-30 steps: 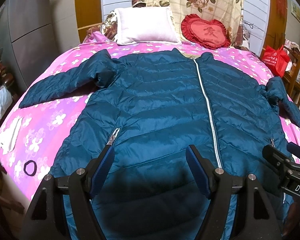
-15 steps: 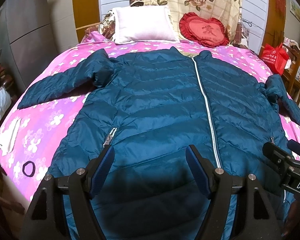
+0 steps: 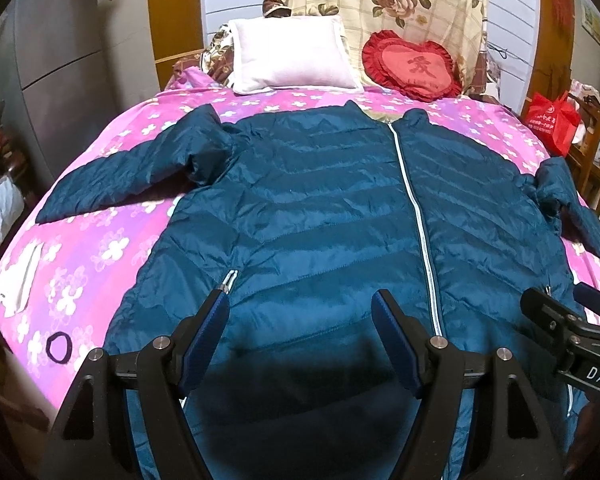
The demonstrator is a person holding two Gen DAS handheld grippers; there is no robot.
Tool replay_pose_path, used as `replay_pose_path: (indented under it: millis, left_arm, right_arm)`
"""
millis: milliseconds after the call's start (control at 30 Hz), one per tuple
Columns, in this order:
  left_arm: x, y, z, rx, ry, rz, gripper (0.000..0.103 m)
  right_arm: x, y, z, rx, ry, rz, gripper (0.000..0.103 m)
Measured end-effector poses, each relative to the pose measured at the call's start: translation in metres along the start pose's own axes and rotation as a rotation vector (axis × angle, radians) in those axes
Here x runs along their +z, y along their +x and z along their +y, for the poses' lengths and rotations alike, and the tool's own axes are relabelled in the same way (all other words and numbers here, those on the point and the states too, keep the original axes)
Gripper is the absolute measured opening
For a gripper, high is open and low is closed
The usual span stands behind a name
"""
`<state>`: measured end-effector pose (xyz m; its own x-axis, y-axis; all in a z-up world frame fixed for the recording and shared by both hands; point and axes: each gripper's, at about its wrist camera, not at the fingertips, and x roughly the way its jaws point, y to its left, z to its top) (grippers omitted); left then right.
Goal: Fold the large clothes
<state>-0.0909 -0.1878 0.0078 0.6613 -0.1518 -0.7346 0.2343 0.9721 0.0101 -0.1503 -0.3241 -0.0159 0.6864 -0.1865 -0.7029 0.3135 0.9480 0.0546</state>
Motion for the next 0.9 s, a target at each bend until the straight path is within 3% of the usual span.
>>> replay_pose_path:
  millis: [267, 900]
  left_arm:
    - [0.011, 0.005, 0.002, 0.052, 0.01, -0.008, 0.047]
    - [0.021, 0.001, 0.012, 0.003, -0.021, 0.007, 0.047]
  right_arm:
    - [0.011, 0.01, 0.006, 0.001, -0.003, 0.01, 0.103]
    - [0.029, 0.028, 0.024, 0.004, -0.022, 0.027, 0.103]
